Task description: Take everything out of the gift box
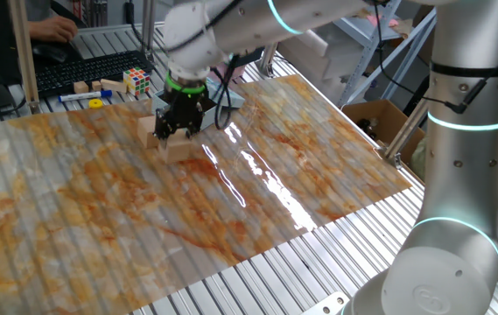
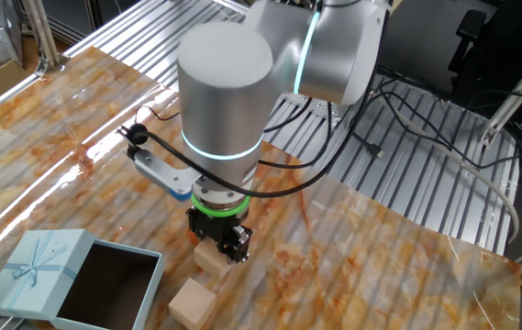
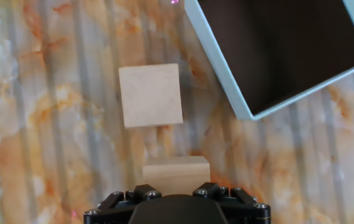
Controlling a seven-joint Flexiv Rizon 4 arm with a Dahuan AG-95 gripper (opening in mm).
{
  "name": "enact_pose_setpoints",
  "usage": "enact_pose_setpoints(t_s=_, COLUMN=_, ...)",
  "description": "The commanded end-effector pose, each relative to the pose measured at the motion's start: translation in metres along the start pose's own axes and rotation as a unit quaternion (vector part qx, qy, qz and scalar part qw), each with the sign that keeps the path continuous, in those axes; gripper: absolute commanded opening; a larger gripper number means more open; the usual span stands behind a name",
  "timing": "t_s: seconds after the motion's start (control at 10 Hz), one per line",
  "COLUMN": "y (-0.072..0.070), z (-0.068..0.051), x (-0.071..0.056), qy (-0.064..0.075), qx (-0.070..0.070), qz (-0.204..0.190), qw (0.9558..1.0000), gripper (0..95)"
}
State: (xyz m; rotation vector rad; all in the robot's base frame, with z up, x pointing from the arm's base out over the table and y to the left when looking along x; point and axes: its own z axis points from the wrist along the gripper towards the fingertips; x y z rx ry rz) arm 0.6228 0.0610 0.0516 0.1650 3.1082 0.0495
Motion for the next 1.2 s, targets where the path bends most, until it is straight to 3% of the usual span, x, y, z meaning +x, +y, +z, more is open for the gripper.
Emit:
enact_pose_setpoints(t_s=0.1, y=0.000, z=0.009, x=-0.001, qy=0.000, qx=-0.002, qz=-0.005, qw=1.0000, gripper=0.0)
enact_pose_setpoints(t_s=0.4, y=-0.002, z=0.020, x=-0.002, qy=-0.003, qx=-0.001, qz=-0.015, qw=0.9999, gripper=0.0)
enact_pose_setpoints(t_s=0.5, y=-0.001, z=0.020, x=-0.001, qy=0.003, qx=-0.003, qz=-0.016, qw=0.9999, gripper=0.0)
enact_pose_setpoints(t_s=0.6, y=0.000, z=0.019, x=-0.001, qy=0.000, qx=-0.006, qz=-0.015, qw=0.9999, gripper=0.0)
enact_pose_setpoints(t_s=0.8, y=0.004, z=0.015, x=0.001, qy=-0.001, qx=-0.004, qz=-0.004, qw=1.0000, gripper=38.0)
enact_pose_setpoints(t_s=1.2, y=0.005, z=0.016, x=0.002, qy=0.000, qx=-0.005, qz=0.002, qw=1.0000, gripper=38.0)
